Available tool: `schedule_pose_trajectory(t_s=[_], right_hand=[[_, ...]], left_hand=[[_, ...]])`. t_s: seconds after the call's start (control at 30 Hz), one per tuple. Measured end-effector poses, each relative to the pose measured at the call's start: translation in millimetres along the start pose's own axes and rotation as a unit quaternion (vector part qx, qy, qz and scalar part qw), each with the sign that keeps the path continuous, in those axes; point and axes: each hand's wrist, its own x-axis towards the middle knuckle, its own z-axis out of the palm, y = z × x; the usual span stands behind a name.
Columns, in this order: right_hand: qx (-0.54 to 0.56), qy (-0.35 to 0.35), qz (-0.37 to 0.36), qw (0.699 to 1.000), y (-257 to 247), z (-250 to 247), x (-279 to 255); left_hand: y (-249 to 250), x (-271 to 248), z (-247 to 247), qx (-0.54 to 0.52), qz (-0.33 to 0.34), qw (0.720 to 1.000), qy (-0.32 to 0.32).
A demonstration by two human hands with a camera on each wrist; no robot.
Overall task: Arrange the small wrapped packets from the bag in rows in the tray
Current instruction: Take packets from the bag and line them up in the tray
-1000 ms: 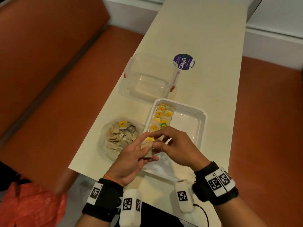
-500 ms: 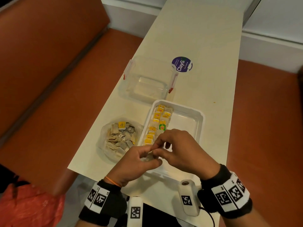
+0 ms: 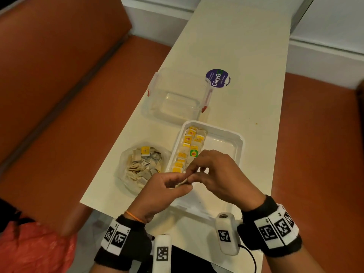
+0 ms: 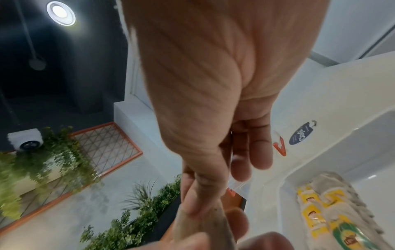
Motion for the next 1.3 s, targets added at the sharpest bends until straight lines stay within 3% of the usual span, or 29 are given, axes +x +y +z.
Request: schedule_pose_trajectory(t_s=[0.17, 0.4, 0.6, 0.83, 1.13, 1.3], right_hand=[[0.133, -0.008, 0.003, 0.991, 10.6, -8.4, 1.0], [0.234, -0.009, -0.004, 0.972, 20.7, -10.7, 4.7], [0.368, -0.095, 0.092, 0.921, 37.9, 0.4, -3.5], [0.419, 0.036, 0.184, 0.889, 48.5, 42.3, -2.2], [0.465, 0.041, 0.281, 0.838, 72.6, 74.3, 8.9], [0.417, 0.07, 0.334, 0.842, 91.5, 87.8, 22.6]], left_hand=[[0.8, -1.0, -6.3, -0.245, -0.043, 0.966, -0.068], [-8.4, 4.3, 5.8, -0.296, -0.062, 0.952, -0.047], [-14.3, 12.7, 11.1, -0.226, -0.047, 0.971, 0.064], [-24.3, 17.3, 15.0, -0.173, -0.055, 0.976, 0.123], [-45.6, 19.7, 10.6, -0.104, -0.089, 0.978, 0.157], [-47.1, 19.4, 10.1, -0.066, -0.089, 0.977, 0.184]])
